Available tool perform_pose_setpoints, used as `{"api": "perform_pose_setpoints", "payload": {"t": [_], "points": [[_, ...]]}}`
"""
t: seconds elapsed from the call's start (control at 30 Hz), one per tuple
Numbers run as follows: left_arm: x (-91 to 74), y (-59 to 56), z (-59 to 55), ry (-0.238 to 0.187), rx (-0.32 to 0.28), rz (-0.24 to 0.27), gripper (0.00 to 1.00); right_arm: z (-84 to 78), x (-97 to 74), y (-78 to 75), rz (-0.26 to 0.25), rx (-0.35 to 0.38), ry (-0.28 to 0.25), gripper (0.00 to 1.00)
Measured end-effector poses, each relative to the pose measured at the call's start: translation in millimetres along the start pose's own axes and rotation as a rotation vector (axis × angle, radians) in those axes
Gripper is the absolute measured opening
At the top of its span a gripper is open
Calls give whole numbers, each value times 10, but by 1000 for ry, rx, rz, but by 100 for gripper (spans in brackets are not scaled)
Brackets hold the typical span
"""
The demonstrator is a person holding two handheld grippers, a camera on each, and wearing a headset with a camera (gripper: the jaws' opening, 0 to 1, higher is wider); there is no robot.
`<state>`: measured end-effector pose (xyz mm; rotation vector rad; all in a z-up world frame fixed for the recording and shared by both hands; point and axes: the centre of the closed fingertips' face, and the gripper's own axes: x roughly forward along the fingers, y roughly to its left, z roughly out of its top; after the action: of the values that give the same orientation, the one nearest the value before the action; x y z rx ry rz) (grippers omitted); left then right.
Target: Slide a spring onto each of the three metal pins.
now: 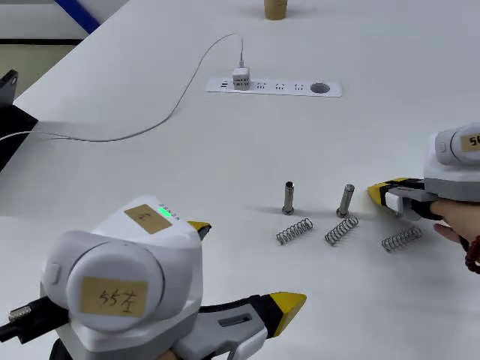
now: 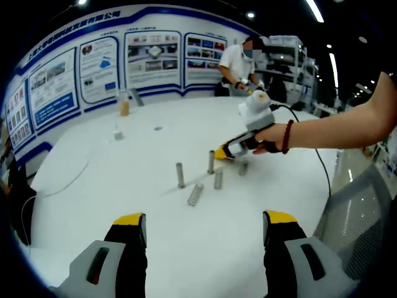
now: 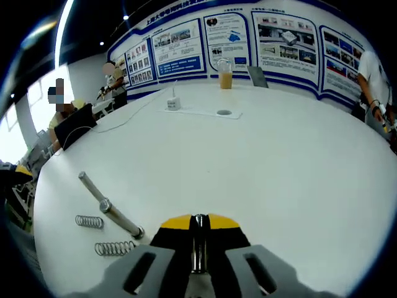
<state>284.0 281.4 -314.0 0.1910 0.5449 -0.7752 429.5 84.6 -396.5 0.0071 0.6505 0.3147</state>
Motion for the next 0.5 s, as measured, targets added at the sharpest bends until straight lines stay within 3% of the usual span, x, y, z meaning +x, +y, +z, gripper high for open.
{"api": "perform_pose_setpoints", "payload": {"t": [0.5], "points": [[-11,-8,47,-9,13,1,77,193,-208,19,15,29,-66,9]]}}
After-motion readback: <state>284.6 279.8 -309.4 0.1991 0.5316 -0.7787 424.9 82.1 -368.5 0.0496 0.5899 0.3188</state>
